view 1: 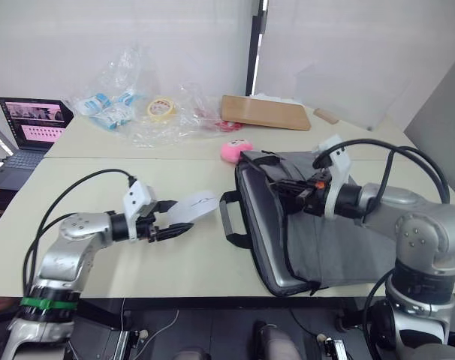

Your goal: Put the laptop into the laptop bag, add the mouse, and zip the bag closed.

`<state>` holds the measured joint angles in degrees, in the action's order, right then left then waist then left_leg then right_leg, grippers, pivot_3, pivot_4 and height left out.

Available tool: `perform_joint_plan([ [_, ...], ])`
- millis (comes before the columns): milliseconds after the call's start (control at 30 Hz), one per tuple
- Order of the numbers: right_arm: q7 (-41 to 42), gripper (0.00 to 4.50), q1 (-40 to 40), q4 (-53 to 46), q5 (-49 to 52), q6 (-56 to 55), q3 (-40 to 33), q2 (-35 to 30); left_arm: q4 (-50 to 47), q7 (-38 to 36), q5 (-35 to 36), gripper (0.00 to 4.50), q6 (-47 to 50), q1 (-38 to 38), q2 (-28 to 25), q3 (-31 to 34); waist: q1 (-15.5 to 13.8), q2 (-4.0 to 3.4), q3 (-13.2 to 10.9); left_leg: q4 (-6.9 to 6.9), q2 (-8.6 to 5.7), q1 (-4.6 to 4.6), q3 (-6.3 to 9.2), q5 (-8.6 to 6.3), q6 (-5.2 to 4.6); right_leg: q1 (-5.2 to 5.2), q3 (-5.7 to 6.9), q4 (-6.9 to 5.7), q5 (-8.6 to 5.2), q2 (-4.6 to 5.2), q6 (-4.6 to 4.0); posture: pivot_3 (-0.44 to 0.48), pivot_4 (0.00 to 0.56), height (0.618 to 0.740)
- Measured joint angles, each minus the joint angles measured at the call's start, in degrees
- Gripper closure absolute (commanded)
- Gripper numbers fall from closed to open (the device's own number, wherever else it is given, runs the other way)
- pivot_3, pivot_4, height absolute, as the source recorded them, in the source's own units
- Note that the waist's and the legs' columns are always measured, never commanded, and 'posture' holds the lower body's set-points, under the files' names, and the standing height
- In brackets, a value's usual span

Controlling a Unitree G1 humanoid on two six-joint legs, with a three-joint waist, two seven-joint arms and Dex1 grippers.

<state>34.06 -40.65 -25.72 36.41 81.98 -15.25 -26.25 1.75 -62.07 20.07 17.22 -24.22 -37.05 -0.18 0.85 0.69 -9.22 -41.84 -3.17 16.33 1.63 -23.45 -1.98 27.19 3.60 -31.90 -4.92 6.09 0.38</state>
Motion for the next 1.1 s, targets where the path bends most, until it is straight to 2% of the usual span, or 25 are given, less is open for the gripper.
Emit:
perform_joint_plan([
  [300, -3.9, 4.47, -2.69, 2.84, 3.88, 2.47, -2.95, 4.78, 7.18, 2.46, -5.15, 1.66, -3.56, -7.29, 7.65, -6.12, 0.16, 0.0, 0.0, 0.0, 0.02, 0.01, 0.03, -0.01, -0.02, 0.02, -0.01, 0.0, 0.01, 0.0, 0.01, 0.0, 0.15, 0.74],
  [733, -6.61, 4.47, -6.92, 3.76, 12.37, 9.03, -9.86, 6.47, 18.81, 6.33, -11.06, 1.66, -9.69, -15.72, 20.8, -12.05, 0.14, -0.02, -0.01, -0.02, 0.02, 0.06, 0.03, -0.01, -0.05, 0.02, -0.04, 0.01, 0.02, 0.03, 0.04, 0.0, 0.15, 0.74],
  [1100, -7.3, 4.47, -7.32, 3.76, 19.05, 10.1, -11.6, 6.41, 25.55, 6.4, -13.52, 1.66, -11.1, -18.73, 25.77, -13.98, -0.04, -0.02, -0.01, -0.02, 0.01, 0.1, 0.05, -0.02, -0.1, 0.02, -0.04, 0.03, 0.04, 0.05, 0.06, 0.0, 0.15, 0.74],
])
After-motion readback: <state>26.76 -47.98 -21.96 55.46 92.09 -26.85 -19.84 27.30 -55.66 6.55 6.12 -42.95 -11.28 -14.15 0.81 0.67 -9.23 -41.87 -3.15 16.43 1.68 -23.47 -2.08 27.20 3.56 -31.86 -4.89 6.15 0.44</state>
